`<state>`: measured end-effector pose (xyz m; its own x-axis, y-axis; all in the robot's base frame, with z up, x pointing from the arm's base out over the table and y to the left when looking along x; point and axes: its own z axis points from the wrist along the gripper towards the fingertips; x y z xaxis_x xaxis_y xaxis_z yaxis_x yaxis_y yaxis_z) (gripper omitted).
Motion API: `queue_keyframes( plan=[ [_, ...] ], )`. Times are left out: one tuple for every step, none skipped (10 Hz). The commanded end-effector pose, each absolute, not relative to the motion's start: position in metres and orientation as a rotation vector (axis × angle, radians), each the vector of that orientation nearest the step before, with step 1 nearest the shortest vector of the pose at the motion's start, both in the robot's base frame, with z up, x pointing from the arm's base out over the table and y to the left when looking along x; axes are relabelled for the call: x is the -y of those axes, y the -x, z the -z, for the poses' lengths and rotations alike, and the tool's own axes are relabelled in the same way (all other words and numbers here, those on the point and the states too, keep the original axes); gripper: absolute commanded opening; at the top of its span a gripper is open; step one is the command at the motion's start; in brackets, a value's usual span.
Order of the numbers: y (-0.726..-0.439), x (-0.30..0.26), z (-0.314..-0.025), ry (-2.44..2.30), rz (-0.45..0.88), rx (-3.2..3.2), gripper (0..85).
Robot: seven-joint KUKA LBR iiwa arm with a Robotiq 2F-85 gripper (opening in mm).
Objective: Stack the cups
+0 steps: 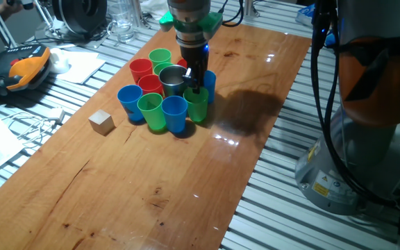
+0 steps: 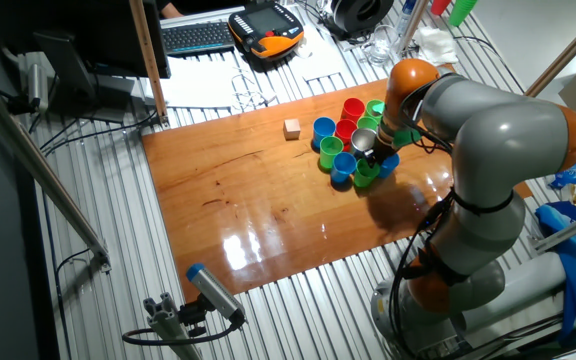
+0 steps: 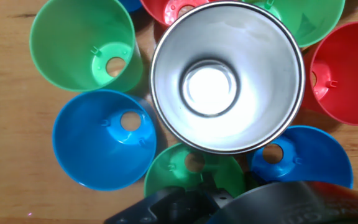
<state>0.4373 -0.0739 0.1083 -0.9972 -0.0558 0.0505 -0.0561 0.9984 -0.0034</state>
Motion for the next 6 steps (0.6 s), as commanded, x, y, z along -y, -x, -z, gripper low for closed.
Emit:
queue_keyframes(
  plan=[
    [-0.439,0.074,-0.11,-0.088,-0.007,3.087,34.0],
    [-0.444,0.078,-0.116,-0.1,-0.006,3.071,34.0],
    [-0.446,0.079,-0.119,-0.102,-0.008,3.068,34.0],
    [-0.446,0.079,-0.12,-0.104,-0.015,3.068,34.0],
    [-0.446,0.079,-0.12,-0.104,-0.015,3.068,34.0],
    [-0.446,0.078,-0.121,-0.101,-0.015,3.068,34.0]
  ],
)
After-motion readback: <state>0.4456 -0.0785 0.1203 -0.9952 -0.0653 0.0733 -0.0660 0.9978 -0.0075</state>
